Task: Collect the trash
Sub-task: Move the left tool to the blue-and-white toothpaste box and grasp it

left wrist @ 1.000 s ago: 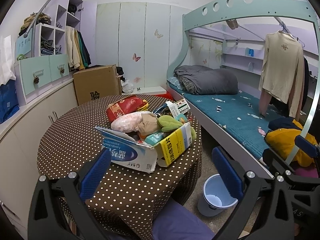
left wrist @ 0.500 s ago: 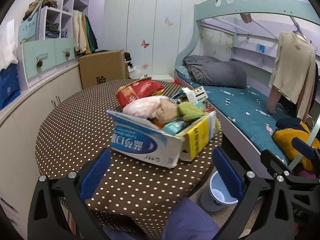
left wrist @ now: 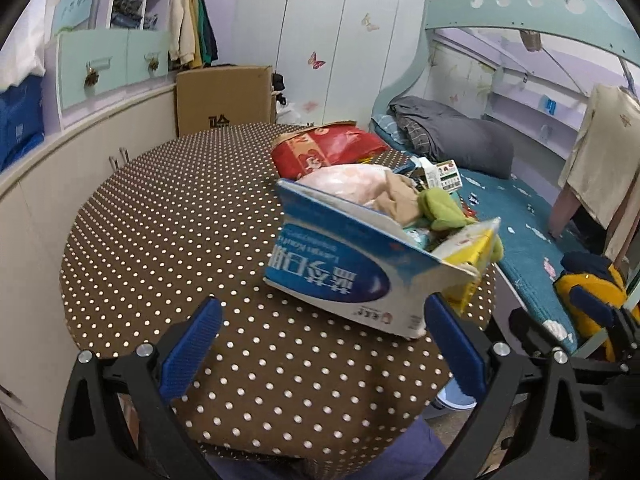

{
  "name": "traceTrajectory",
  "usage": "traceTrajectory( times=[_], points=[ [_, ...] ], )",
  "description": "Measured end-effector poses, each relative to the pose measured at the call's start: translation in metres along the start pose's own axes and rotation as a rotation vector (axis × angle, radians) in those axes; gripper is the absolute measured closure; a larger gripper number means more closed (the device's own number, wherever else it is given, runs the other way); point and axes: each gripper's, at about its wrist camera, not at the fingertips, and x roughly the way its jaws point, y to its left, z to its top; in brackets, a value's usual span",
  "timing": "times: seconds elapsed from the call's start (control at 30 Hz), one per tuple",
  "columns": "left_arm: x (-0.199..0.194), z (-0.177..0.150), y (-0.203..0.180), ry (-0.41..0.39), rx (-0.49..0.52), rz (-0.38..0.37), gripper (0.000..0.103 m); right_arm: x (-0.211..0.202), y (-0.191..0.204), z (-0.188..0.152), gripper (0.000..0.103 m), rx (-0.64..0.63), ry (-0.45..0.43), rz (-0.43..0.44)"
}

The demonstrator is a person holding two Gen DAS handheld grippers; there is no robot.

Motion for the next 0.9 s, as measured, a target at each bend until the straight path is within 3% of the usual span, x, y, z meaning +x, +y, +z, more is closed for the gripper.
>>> traceTrajectory(
  times=[0.27,0.4,0.53,0.8,0.9],
  points=[
    [0.014,0.01,0.017,0.019,-0.051,-0.079,0.004,0.021,0.008,0.006,0.005,-0.018,0.041,0.004],
    [-0.002,0.018,0.016,-0.021,0.003,-0.255,0.004,0.024,0.004,0.011,0.005,-0.009,0.042,-0.003],
    [-0.006,0.027,0.009,-0.066,0.035,-0.272,0.004,0.028,-0.001,0.015,0.005,0.011,0.054,-0.011],
    [0.032,0.053,0.009,-0.029,-0.071,-0.24,0.004,0.029,-0.006,0.023,0.005,0.025,0.042,-0.012],
    [0.054,0.058,0.011,0.024,-0.117,-0.263,0.004,0.032,-0.007,0.028,0.005,0.03,0.041,-0.018]
  ],
)
